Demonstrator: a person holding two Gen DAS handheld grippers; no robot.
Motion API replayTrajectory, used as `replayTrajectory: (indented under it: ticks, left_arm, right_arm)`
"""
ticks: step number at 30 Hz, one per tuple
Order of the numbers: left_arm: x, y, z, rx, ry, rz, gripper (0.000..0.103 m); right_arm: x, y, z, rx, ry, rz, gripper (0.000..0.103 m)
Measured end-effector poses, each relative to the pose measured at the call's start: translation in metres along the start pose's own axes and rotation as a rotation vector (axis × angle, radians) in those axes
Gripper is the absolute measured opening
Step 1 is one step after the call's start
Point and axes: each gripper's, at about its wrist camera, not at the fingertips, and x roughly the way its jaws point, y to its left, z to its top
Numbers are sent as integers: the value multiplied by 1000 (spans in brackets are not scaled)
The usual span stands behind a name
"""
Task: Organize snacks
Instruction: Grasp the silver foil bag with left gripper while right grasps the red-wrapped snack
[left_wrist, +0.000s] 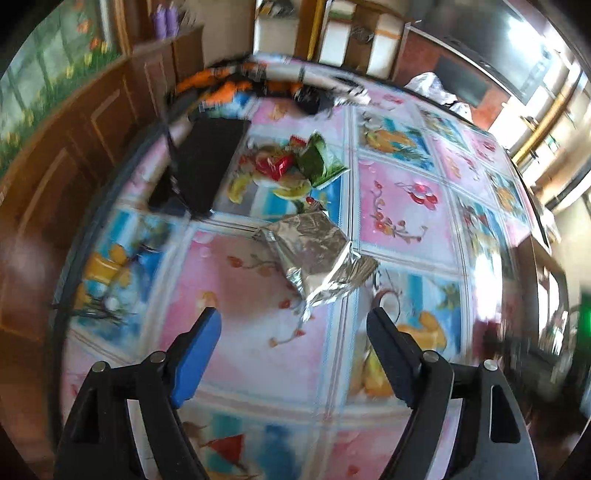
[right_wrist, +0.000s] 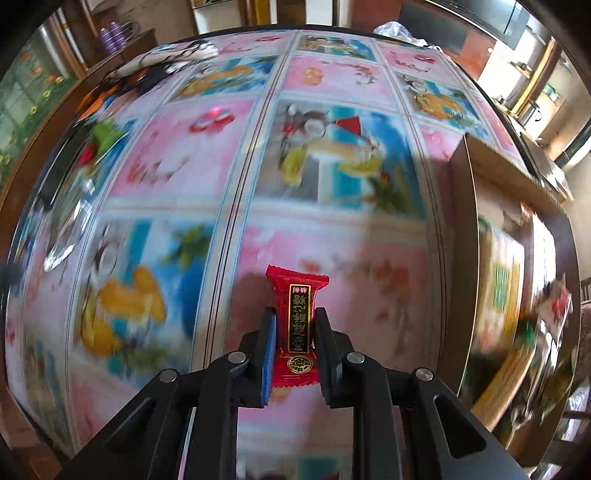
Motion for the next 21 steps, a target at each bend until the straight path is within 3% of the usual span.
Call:
replayTrajectory:
  ticks: [8,17,21]
  left_arm:
    - [41,-2,36,-184,88,53,80]
    - [77,-15,51,-167,119,168,83]
    - [75,-20,44,-104,73,185,83]
  right_arm:
    - [-8,-11,-26,-11,0,31,21]
    - [-12,-19,-38,-24,-2,45,21]
    - [-12,-23,-38,-20,-1,58,21]
